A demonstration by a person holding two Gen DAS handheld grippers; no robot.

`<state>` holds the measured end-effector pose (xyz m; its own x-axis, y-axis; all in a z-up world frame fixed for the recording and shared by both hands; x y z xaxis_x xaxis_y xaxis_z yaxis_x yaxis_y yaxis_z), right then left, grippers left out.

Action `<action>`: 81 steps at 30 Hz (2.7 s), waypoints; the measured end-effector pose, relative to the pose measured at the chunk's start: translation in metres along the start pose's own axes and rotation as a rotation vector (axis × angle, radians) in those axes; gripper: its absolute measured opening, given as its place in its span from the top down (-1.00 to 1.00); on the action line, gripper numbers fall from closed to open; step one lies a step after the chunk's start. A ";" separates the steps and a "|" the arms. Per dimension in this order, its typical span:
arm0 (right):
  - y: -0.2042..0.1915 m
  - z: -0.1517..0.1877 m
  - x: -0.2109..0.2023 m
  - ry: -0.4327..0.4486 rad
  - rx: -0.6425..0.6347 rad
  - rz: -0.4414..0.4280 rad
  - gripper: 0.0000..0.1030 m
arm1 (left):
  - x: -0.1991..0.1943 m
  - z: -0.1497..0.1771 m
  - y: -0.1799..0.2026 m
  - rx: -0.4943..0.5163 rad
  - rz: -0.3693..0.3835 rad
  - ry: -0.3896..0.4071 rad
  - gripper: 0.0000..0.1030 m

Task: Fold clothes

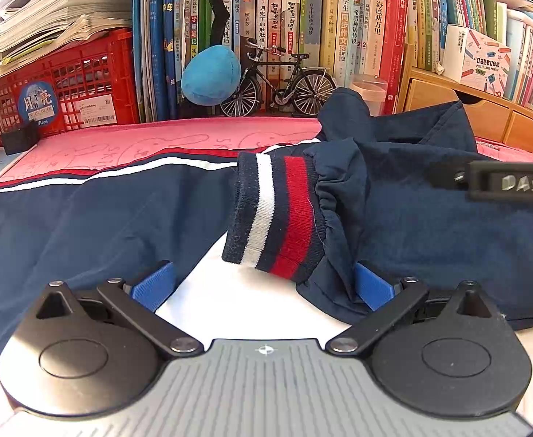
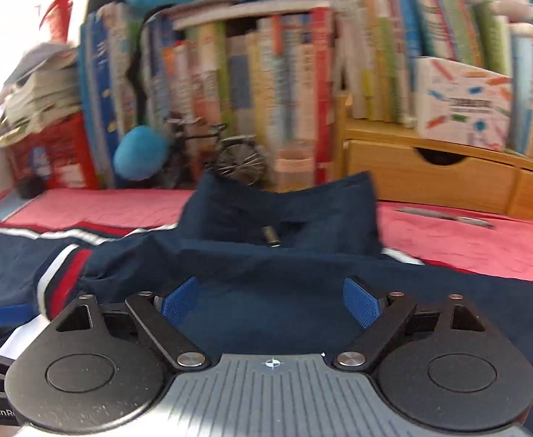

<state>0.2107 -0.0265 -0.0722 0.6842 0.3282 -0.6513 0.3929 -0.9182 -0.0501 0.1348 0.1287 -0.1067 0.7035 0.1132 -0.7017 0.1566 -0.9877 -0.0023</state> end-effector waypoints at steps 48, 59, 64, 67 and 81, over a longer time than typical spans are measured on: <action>0.120 0.095 -0.088 -0.086 0.191 0.277 -1.00 | -0.080 -0.034 -0.124 -0.077 0.004 0.062 -1.00; 0.117 0.094 -0.087 -0.083 0.176 0.292 -1.00 | -0.058 -0.015 -0.398 -0.585 -0.290 -0.096 -0.87; 0.117 0.094 -0.088 -0.084 0.178 0.290 -1.00 | -0.042 -0.017 -0.408 -0.591 -0.410 -0.035 0.23; 0.118 0.094 -0.088 -0.084 0.181 0.286 -1.00 | -0.048 -0.023 -0.395 -0.553 -0.466 0.028 0.92; 0.119 0.095 -0.088 -0.084 0.184 0.281 -1.00 | -0.138 -0.073 -0.013 0.200 0.176 0.351 0.76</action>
<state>0.1391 -0.1861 -0.0922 0.6938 0.0445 -0.7188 0.0735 -0.9973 0.0092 0.0864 0.1339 0.0419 0.9059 -0.0625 -0.4188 -0.0992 -0.9929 -0.0663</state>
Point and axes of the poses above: each gripper's, at about its wrist camera, not at the fingertips, and x roughly the way its jaws point, y to its right, z to its underside, the point moved 5 cm from there along x, roughly the way its jaws point, and after that the axes turned 5 degrees about -y, right-handed, at the moved point
